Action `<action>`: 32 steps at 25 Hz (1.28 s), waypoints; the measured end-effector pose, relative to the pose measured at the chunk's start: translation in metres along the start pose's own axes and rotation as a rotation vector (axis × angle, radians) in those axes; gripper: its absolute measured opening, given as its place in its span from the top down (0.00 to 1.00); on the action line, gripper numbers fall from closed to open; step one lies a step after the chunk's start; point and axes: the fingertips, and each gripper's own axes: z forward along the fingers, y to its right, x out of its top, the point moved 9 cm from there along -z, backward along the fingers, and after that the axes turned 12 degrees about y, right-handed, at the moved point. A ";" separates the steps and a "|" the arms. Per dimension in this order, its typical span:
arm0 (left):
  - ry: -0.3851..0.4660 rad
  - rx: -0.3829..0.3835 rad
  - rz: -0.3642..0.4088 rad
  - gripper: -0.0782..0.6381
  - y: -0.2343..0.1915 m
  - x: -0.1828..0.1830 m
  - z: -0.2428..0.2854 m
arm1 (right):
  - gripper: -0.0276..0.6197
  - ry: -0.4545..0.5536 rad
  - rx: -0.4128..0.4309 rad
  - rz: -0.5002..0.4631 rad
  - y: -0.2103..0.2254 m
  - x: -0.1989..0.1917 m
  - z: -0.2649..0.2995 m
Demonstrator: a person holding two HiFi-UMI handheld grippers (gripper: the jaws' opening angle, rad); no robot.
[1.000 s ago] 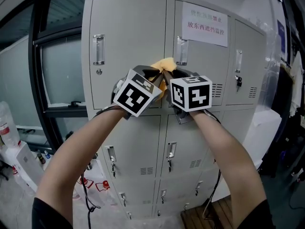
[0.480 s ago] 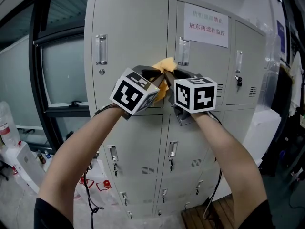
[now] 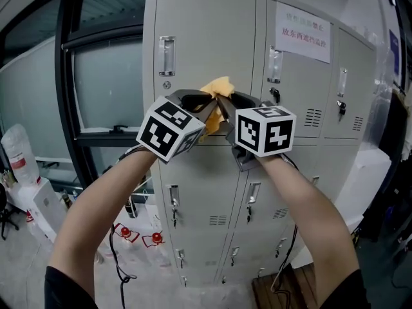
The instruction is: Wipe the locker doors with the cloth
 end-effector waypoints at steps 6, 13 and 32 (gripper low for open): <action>-0.065 0.055 0.023 0.84 -0.025 -0.014 -0.047 | 0.85 -0.006 0.058 0.034 -0.046 -0.014 0.031; -0.124 0.109 0.043 0.84 -0.046 -0.035 -0.085 | 0.85 -0.024 0.101 0.047 -0.084 -0.034 0.060; -0.086 0.152 -0.036 0.84 -0.056 -0.060 -0.091 | 0.85 -0.042 0.070 -0.095 -0.096 -0.050 0.076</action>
